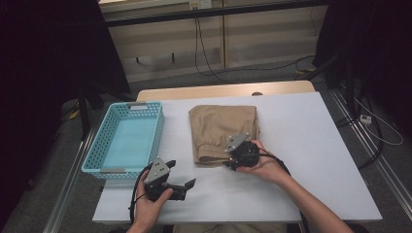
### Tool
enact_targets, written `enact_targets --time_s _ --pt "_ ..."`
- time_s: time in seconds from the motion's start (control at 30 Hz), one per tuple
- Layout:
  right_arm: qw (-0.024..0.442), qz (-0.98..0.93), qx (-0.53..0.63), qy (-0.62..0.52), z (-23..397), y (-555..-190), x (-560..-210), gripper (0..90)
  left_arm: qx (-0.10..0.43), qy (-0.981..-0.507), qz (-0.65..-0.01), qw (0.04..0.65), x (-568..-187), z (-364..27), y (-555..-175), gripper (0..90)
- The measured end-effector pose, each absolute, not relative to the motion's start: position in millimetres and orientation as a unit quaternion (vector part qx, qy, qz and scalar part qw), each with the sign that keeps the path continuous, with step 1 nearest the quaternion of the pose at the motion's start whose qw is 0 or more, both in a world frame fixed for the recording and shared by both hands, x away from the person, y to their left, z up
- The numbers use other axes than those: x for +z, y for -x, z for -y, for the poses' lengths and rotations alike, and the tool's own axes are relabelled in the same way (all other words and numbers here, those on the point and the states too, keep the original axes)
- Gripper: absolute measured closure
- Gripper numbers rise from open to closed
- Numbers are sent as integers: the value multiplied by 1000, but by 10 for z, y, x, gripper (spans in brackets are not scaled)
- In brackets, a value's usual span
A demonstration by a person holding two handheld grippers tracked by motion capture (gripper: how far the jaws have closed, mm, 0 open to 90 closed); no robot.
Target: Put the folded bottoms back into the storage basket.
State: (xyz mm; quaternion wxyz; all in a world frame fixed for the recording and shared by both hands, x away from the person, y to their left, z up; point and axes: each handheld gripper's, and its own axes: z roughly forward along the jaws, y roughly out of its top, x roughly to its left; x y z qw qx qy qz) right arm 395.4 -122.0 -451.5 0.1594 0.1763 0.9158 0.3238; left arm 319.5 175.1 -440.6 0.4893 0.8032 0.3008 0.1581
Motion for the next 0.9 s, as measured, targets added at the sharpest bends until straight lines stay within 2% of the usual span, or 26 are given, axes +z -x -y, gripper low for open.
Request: enact_targets --time_s 0.3,0.4,0.5,0.6,0.9 --pt "168 -920 319 -156 1214 -3944 -4524 527 156 -802 -302 491 -4409 -1757 -3200 48" --pt "174 -919 322 -150 1237 -3951 -4521 641 156 -802 -303 491 -4410 -1750 -3208 48" --pt "175 -919 320 -148 1231 -3945 -4510 683 155 -801 -303 493 -4412 -1744 -3213 48" --pt "169 -918 321 -161 1230 -3949 -4476 770 157 -801 -302 492 -4407 -1751 -3224 48" --pt "160 -907 343 -184 1274 -3958 -4417 793 157 -796 -307 497 -4396 -1759 -3253 49"
